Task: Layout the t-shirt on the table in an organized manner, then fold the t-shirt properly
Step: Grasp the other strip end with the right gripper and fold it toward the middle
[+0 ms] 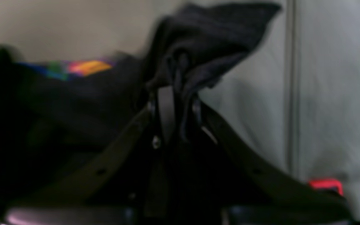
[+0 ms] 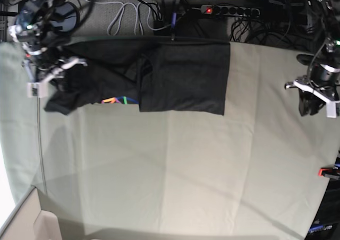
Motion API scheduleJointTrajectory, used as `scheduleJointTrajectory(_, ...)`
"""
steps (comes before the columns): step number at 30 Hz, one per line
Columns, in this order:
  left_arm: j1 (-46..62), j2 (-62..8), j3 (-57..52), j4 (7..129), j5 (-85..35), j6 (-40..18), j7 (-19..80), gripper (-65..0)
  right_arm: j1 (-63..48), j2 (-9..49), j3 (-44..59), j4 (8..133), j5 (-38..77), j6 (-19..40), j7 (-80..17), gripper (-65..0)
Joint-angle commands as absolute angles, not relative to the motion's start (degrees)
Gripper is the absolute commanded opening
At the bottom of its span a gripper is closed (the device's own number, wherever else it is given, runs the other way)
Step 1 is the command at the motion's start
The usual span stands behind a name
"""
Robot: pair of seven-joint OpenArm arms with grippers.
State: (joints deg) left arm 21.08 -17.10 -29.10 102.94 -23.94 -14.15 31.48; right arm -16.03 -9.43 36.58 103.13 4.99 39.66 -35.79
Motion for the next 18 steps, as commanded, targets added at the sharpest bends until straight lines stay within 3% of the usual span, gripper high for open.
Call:
scheduleJointTrajectory(1,21.05,-17.89,-30.11,104.04,-24.22,-14.2,30.2,-50.2,-17.45,-9.0,35.21,105.71,6.11,40.0,-34.68,-65.0)
scheduleJointTrajectory(7,21.05,-17.89,-32.84,103.78,-24.04,-14.2,30.2,-50.2,-23.08,-9.0,23.52,111.87,6.11,40.0,-34.68,-65.0)
scheduleJointTrajectory(18,22.11,-17.89,-41.98,103.69,-23.96,-14.2,30.2,-50.2,-20.35,-9.0,-0.04,107.38,5.76,40.0,-34.68,-65.0)
